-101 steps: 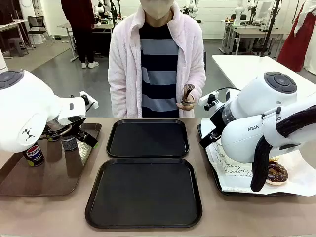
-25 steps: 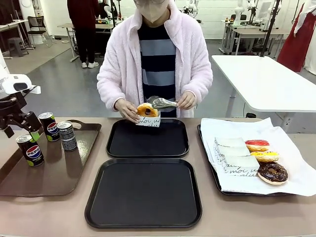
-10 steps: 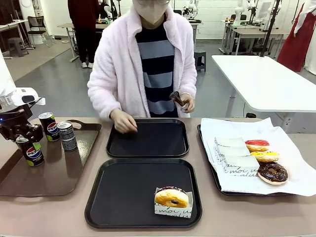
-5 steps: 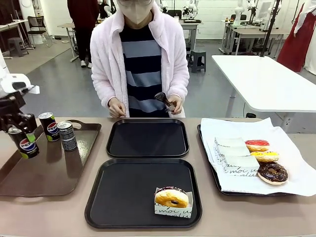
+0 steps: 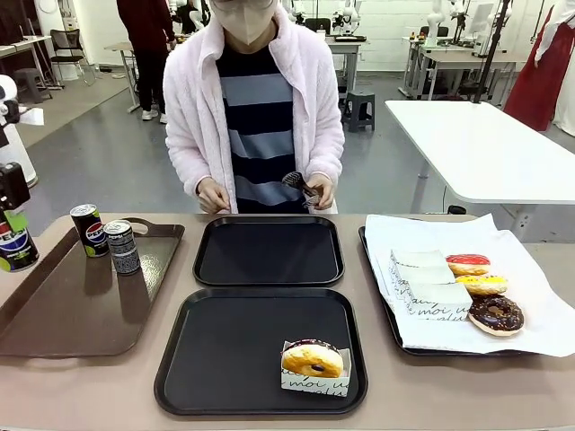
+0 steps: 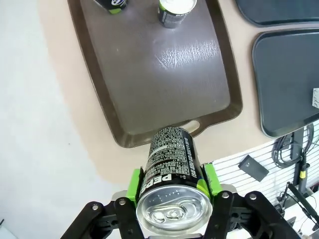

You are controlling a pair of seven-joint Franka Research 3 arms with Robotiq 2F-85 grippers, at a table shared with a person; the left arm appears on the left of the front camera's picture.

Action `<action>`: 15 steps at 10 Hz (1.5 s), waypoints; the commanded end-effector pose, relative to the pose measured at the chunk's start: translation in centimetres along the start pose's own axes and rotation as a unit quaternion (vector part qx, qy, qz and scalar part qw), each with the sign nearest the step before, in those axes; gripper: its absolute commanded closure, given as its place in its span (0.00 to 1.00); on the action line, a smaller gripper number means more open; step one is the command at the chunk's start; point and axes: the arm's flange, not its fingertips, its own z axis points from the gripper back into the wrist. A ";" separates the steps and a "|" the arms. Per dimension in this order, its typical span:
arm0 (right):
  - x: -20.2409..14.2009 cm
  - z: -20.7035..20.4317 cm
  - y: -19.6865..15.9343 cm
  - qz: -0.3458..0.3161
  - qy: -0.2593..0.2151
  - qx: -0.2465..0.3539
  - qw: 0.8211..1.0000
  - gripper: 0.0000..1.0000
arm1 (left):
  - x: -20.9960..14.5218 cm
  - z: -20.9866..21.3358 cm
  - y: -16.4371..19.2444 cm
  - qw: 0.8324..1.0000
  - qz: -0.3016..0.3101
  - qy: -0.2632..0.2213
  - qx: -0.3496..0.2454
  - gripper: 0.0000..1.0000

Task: Set up donuts and drinks on trays.
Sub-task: Pick up one Pepsi coke and place it on the Flat Tray.

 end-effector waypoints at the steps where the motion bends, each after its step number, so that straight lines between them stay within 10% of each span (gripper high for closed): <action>1: 0.0 0.1 0.0 0.006 -0.004 0.009 1.000 0.00 | 0.0 -0.6 0.1 1.000 0.000 0.002 0.004 1.00; 6: 0.0 0.1 0.0 0.006 -0.004 0.009 1.000 0.00 | 0.0 -0.6 0.1 1.000 0.000 0.002 0.004 1.00; 7: 0.0 0.1 0.0 0.006 -0.004 0.009 1.000 0.00 | -0.1 -0.8 0.1 1.000 0.000 0.008 0.000 0.42; 12: 0.0 0.1 0.0 0.006 -0.004 0.009 1.000 0.00 | -0.9 0.7 -15.0 0.971 -0.198 -0.103 0.081 0.42; 15: 0.0 0.1 0.0 0.006 -0.004 0.009 1.000 0.00 | 0.3 -2.6 -23.8 0.954 -0.282 -0.078 0.066 0.42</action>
